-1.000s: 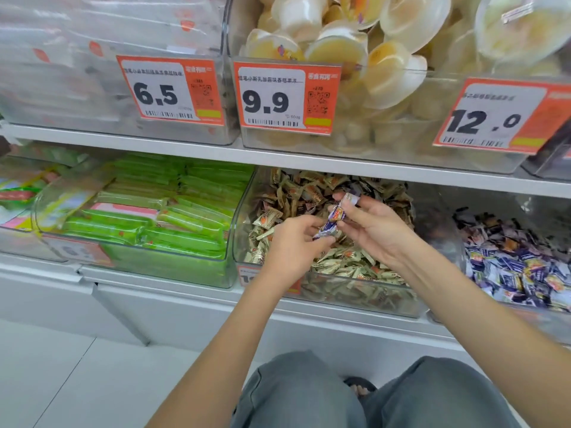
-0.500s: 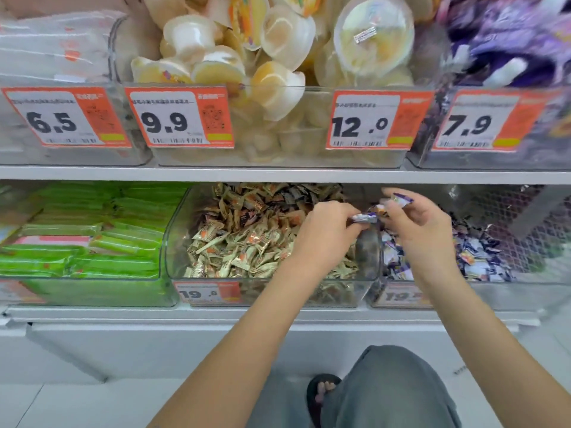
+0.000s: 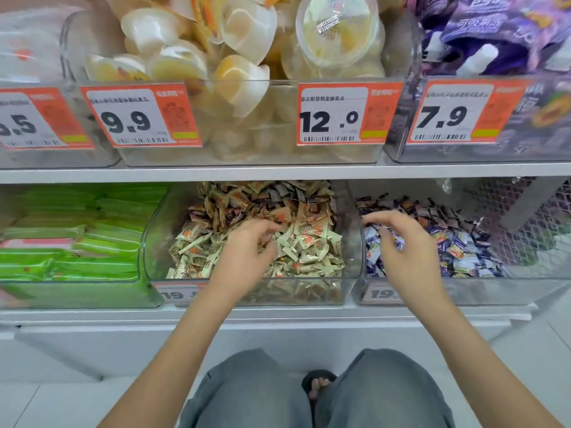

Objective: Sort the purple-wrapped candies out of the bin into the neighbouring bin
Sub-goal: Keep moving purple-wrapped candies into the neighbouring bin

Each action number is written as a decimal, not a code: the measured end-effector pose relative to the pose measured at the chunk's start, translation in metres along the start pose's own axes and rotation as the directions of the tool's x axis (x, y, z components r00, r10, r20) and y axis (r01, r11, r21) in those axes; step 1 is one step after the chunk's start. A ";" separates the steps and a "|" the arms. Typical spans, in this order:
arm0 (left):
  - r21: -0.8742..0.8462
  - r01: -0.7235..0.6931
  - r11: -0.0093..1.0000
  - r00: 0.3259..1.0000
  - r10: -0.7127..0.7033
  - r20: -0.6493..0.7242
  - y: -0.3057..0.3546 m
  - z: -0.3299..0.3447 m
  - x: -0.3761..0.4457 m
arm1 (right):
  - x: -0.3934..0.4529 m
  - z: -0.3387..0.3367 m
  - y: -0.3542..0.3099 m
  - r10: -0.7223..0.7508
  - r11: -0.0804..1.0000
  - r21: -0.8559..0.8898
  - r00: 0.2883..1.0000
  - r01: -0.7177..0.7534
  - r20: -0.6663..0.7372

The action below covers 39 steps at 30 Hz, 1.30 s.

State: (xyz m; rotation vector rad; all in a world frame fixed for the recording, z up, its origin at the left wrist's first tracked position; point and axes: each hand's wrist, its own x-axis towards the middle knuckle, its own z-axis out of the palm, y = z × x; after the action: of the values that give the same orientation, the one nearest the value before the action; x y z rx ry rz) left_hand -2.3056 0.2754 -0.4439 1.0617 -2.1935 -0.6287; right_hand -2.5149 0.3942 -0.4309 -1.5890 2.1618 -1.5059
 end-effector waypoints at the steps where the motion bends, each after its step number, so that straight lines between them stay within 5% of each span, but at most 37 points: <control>1: 0.027 0.035 0.999 0.999 -0.034 -0.031 -0.016 -0.010 -0.008 | 0.001 0.014 -0.010 -0.043 0.999 0.024 0.998 0.042 0.050; 8: 0.135 0.232 0.963 0.966 -0.212 -0.145 -0.087 -0.058 -0.042 | 0.039 0.142 -0.066 -0.210 0.976 0.059 0.827 0.210 0.522; 16: 0.150 0.159 0.976 0.979 -0.135 -0.153 -0.098 -0.051 -0.040 | 0.102 0.230 -0.070 0.142 0.794 -0.462 0.619 0.395 0.773; 19: 0.225 0.101 0.969 0.992 -0.080 -0.102 -0.099 -0.053 -0.023 | 0.103 0.231 -0.071 0.138 0.727 -0.497 0.609 0.474 0.781; 22: 0.395 0.113 0.912 0.982 -0.163 0.094 -0.101 -0.050 0.002 | 0.106 0.222 -0.073 0.119 0.767 -0.441 0.572 0.466 0.812; 25: 0.520 0.139 0.843 0.941 -0.275 0.195 -0.105 -0.047 0.016 | 0.113 0.209 -0.073 0.048 0.874 -0.347 0.651 0.340 0.758; 28: 0.419 0.174 0.891 0.955 -0.256 0.149 -0.105 -0.049 0.012 | 0.119 0.213 -0.080 -0.101 0.911 -0.219 0.704 0.349 0.703; 34: 0.262 0.217 0.940 0.950 -0.266 0.165 -0.103 -0.055 -0.004 | 0.118 0.263 -0.092 -0.185 0.840 -0.090 0.438 0.535 0.880; 39: 0.252 0.225 0.941 0.962 -0.255 0.094 -0.102 -0.052 -0.011 | 0.131 0.270 -0.081 -0.072 0.803 -0.103 0.268 0.587 0.961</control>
State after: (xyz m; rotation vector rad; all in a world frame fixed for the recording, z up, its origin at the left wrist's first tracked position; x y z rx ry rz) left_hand -2.2109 0.2188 -0.4762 1.4700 -2.3098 -0.5575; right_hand -2.3707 0.1195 -0.4520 -2.3200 1.4475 0.1992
